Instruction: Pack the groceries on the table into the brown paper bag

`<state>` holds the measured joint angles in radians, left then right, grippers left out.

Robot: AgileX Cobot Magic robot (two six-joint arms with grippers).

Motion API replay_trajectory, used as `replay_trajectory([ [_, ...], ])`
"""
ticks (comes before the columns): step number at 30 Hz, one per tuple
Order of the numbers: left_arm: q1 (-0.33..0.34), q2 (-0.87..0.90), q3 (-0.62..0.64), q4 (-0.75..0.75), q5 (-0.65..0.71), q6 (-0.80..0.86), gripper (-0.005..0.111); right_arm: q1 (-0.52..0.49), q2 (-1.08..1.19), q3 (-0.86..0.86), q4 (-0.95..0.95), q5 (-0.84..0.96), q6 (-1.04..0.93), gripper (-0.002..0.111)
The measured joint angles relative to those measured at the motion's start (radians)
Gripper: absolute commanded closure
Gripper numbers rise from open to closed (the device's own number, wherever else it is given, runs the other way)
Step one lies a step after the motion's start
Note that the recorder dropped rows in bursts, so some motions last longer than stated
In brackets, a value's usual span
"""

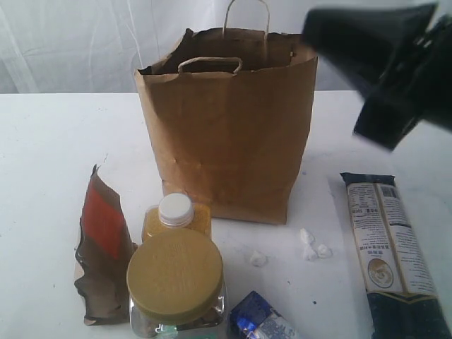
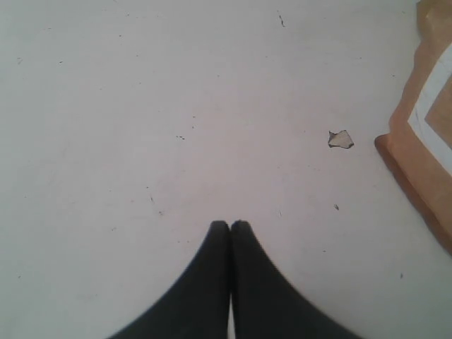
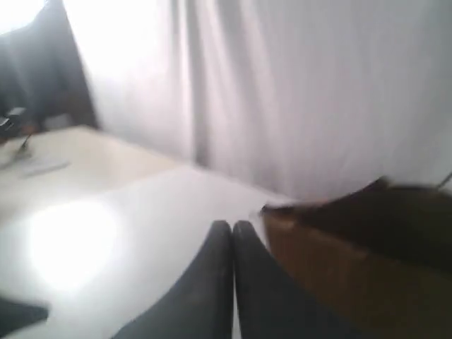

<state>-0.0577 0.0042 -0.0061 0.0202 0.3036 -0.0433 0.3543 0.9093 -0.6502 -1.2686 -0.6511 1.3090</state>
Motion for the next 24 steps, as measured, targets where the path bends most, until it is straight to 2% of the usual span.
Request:
replay_trajectory([
  [4,0.0,0.0,0.0,0.0,0.0,0.0,0.107,0.0,0.142,-0.017,-0.323,-0.181,0.19,0.108],
  [7,0.0,0.0,0.0,0.0,0.0,0.0,0.107,0.0,0.226,-0.066,-0.435,-0.237,0.284,0.108],
  [13,0.0,0.0,0.0,0.0,0.0,0.0,0.107,0.066,0.33,-0.173,-0.46,-0.271,0.391,0.108],
  [19,0.0,0.0,0.0,0.0,0.0,0.0,0.107,0.162,0.398,-0.191,-0.466,-0.275,0.4,0.108],
  [24,0.0,0.0,0.0,0.0,0.0,0.0,0.107,0.185,0.408,-0.191,-0.474,-0.075,0.295,0.108],
])
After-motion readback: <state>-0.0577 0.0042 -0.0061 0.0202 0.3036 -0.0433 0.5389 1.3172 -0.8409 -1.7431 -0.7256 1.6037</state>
